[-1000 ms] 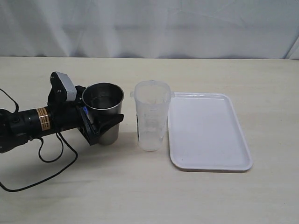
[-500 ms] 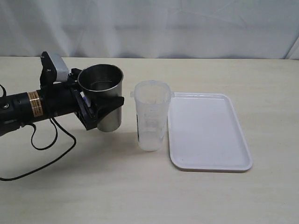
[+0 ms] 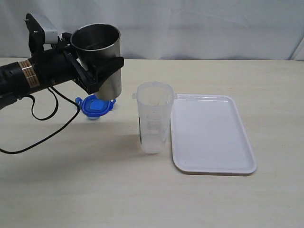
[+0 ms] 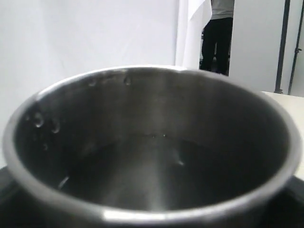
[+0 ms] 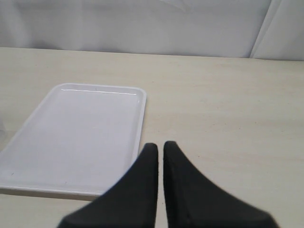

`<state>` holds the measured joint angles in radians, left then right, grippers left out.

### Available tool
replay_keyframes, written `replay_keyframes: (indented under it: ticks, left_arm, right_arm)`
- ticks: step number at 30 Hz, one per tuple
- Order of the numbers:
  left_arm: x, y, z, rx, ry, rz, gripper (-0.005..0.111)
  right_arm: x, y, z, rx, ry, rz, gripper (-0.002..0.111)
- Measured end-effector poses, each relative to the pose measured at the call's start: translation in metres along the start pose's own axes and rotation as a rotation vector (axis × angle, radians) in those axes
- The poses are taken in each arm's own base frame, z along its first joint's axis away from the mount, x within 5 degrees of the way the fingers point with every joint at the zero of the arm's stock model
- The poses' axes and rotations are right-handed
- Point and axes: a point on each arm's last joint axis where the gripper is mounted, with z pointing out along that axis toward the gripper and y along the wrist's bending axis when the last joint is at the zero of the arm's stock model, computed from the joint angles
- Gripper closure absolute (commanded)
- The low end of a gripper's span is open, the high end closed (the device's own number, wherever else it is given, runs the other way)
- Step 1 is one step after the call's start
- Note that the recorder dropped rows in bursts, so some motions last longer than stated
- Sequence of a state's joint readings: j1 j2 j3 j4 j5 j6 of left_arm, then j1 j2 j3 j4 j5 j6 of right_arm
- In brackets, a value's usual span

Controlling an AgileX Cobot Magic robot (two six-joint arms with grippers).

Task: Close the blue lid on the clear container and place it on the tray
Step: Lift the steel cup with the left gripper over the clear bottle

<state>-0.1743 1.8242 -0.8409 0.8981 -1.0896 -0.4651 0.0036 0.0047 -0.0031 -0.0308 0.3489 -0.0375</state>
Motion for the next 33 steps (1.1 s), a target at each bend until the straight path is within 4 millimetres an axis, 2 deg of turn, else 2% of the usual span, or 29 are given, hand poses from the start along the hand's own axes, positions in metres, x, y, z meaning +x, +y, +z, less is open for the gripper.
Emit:
replay_keyframes:
  ticks: [8,15,21,26,33]
  left_arm:
    - [-0.016,0.012,0.015,-0.040,0.016,0.036,0.107]
    - [-0.031,-0.002,0.043,-0.011,0.038,0.088,0.107]
    - [-0.038,-0.011,0.053,0.013,0.028,0.106,0.107]
    - [-0.035,-0.012,0.055,0.017,0.037,0.102,0.107]
    - [-0.007,-0.009,0.061,0.023,0.095,0.093,0.107]
  right_arm:
    - [0.000,0.000,0.000,0.000,0.000,0.000,0.104]
    - [0.000,0.000,0.000,0.000,0.000,0.000,0.104]
    - [0.000,0.000,0.000,0.000,0.000,0.000,0.104]
    - [0.000,0.000,0.000,0.000,0.000,0.000,0.104]
    - [0.000,0.000,0.000,0.000,0.000,0.000,0.104]
